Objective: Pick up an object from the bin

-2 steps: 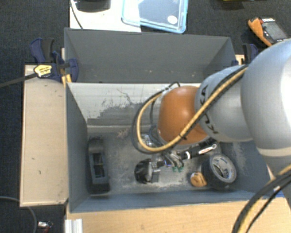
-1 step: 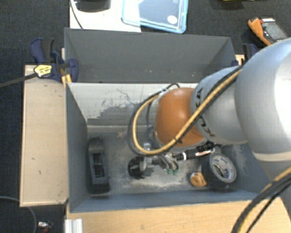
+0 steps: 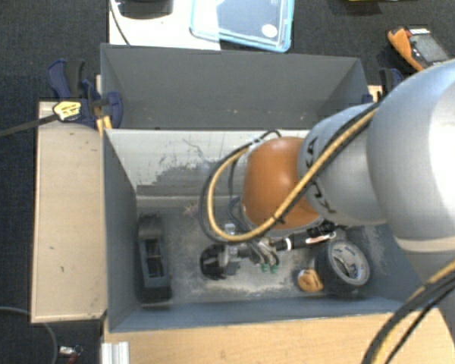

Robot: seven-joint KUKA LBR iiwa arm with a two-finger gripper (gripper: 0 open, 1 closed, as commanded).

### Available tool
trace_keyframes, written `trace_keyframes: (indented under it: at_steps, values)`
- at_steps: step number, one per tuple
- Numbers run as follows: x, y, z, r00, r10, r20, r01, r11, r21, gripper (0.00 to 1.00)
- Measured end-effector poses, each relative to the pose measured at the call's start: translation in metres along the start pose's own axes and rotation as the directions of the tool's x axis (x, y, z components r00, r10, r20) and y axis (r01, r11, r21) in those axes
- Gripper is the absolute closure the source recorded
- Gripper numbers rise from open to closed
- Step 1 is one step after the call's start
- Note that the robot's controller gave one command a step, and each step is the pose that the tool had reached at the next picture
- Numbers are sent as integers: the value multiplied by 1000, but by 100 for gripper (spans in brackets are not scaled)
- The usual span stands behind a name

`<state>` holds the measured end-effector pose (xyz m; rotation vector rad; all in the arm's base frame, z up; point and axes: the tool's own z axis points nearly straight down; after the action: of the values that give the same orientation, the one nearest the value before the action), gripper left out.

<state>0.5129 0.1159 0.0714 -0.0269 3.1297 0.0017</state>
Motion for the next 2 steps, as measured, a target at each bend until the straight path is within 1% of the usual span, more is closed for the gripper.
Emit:
trace_keyframes:
  at_steps: [2]
  values:
    - [0, 0, -23, 1000, 1, 3, -1, 1000, -1, 100]
